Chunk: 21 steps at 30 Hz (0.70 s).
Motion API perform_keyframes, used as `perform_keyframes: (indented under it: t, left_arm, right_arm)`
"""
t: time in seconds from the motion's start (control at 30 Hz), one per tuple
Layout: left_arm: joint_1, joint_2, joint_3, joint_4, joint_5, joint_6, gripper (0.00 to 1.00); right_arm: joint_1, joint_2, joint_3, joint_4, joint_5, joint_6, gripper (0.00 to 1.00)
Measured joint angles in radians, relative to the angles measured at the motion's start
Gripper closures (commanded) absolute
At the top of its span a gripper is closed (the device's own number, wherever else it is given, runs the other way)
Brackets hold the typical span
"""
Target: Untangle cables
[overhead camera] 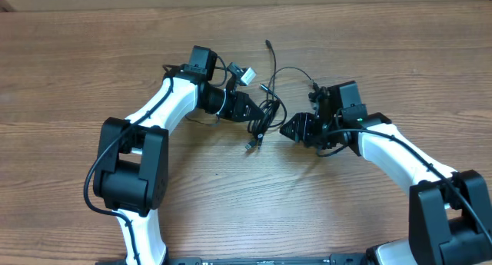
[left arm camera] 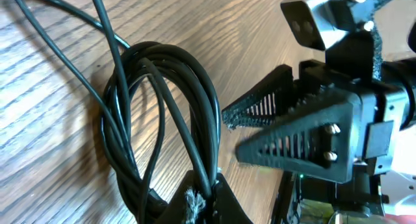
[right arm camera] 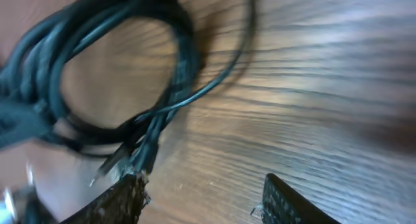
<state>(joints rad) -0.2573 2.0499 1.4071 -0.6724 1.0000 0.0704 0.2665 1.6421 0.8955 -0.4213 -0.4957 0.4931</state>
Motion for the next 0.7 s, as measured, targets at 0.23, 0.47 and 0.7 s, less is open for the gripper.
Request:
perform_keyframes:
  t: [0.23, 0.47, 0.7]
  left_arm:
    - [0.042, 0.000, 0.000, -0.011, -0.033, -0.025, 0.96]
    - [0.074, 0.000, 0.000, -0.010, -0.106, -0.083, 0.96]
    - [0.076, 0.000, -0.008, -0.008, -0.259, -0.174, 0.96]
  right_arm:
    - [0.066, 0.000, 0.000, 0.034, 0.119, 0.214, 0.52]
    - [0.145, 0.000, 0.000, 0.046, 0.270, 0.376, 0.52]
    - [0.195, 0.008, 0.000, 0.121, 0.332, 0.431, 0.52]
